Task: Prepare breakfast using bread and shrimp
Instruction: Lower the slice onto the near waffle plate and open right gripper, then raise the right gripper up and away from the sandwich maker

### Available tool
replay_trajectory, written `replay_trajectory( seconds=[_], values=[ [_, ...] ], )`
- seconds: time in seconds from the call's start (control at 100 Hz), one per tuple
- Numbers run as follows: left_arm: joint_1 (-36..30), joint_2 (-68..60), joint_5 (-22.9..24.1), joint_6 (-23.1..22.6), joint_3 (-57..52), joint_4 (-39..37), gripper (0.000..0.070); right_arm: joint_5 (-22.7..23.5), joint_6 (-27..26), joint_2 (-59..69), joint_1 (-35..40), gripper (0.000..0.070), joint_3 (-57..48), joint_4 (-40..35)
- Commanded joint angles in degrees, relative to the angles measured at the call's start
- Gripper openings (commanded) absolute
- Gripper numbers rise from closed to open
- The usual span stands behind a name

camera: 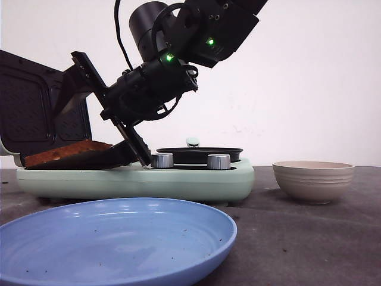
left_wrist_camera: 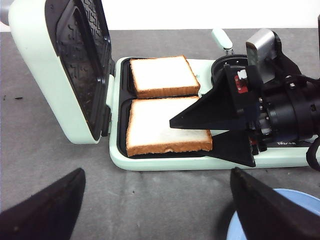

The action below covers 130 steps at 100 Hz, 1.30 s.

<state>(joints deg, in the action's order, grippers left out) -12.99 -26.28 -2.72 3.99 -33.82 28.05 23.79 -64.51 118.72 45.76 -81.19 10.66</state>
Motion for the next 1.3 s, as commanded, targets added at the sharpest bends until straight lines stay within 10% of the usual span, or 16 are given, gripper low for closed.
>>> replay_trajectory(
  seconds=[0.0, 0.78, 1.29],
  values=[
    [-0.1, -0.2, 0.2, -0.5, -0.2, -0.6, 0.0499, -0.5, 1.5, -0.1, 0.7, 0.0584, -1.4, -0.5],
    [-0.1, -0.2, 0.2, -0.8, -0.2, -0.6, 0.0499, -8.1, 24.1, -1.2, 1.3, 0.0627, -17.8, -37.5],
    [-0.1, -0.2, 1.5, -0.9, -0.2, -0.6, 0.0499, -30.5, 44.3, -11.2, 1.2, 0.0625, -17.8, -46.8]
  ],
)
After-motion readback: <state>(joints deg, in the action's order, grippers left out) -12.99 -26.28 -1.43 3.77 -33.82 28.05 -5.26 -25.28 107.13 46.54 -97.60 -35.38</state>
